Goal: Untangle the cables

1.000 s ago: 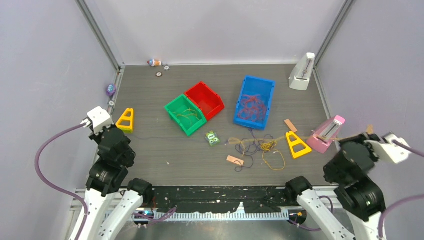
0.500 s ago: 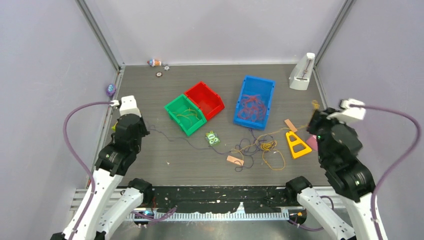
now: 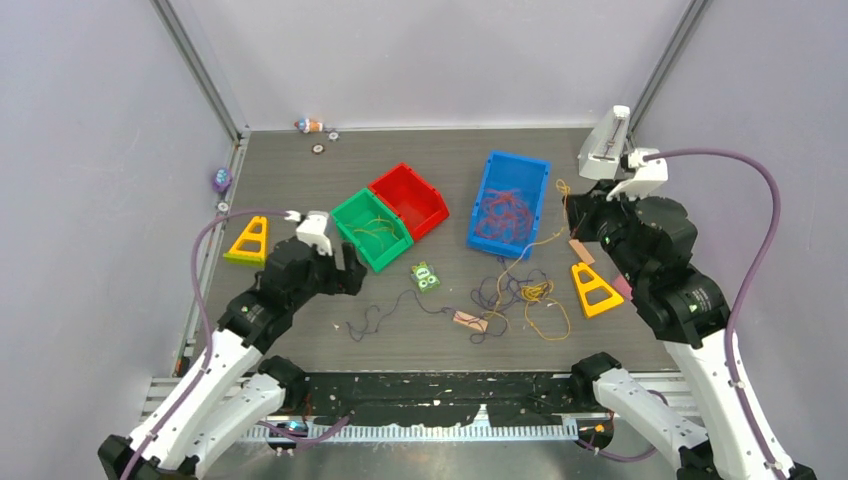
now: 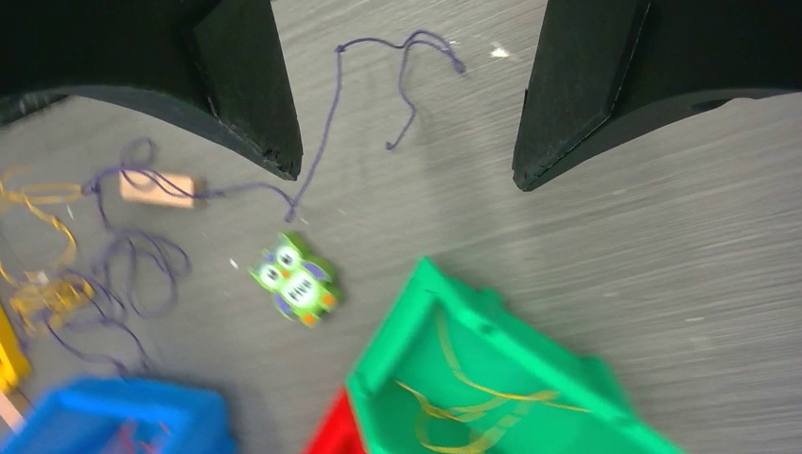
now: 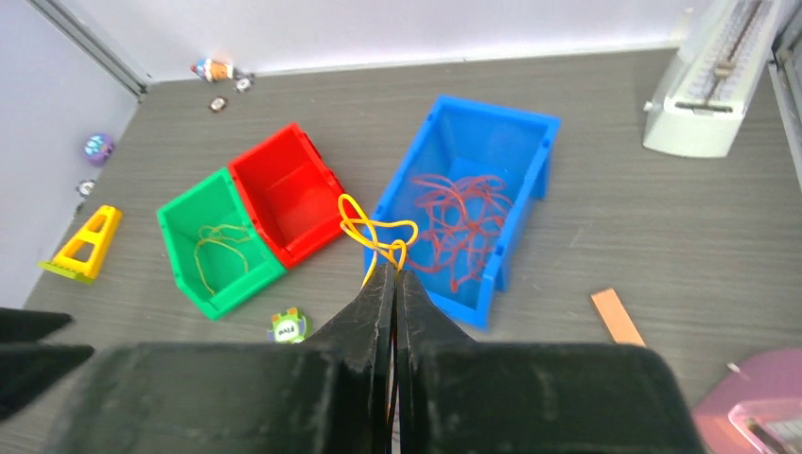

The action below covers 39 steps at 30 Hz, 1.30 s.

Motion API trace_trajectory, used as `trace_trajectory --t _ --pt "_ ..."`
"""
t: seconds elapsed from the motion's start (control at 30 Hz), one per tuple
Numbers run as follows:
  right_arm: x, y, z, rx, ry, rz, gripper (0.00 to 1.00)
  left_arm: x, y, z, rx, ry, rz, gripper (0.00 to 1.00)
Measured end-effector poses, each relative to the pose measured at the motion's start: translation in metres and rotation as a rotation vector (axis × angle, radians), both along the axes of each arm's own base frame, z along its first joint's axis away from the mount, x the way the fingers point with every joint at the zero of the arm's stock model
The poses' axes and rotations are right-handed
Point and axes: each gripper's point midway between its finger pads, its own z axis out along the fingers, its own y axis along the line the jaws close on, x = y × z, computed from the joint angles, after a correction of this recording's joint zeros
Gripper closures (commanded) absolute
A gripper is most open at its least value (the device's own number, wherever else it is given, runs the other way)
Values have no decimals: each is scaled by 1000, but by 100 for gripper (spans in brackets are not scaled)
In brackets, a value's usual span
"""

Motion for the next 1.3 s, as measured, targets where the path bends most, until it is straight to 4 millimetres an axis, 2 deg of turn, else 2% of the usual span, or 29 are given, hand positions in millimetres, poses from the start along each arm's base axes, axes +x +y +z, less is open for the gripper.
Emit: trace_trajectory --t 0.23,0.33,0.47,0.6,0.73,0.9,1.0,1.17,1.3 --pt "10 10 37 30 -59 29 95 -18 -82 -41 -20 52 -370 19" --pt "14 15 47 42 -71 46 95 -26 -112 -46 -12 37 -509 20" --pt "16 20 55 63 -78 63 95 -30 -143 -41 -31 -48 -649 19" --pt "18 24 66 85 -88 72 95 -28 -156 -45 -32 -126 -726 20" --pt "16 26 85 121 -125 82 95 -28 -165 -55 -11 -199 -802 19" --pt "13 29 114 192 -194 95 95 -29 -166 -67 0 -277 -841 21" --pt "13 34 125 235 -224 113 95 -26 -170 -67 -9 -305 -842 24" --pt "12 42 145 291 -263 154 95 -26 -188 -65 -53 -344 -849 24" --pt "12 48 159 331 -293 180 95 -37 -206 -75 -72 -333 -873 26"
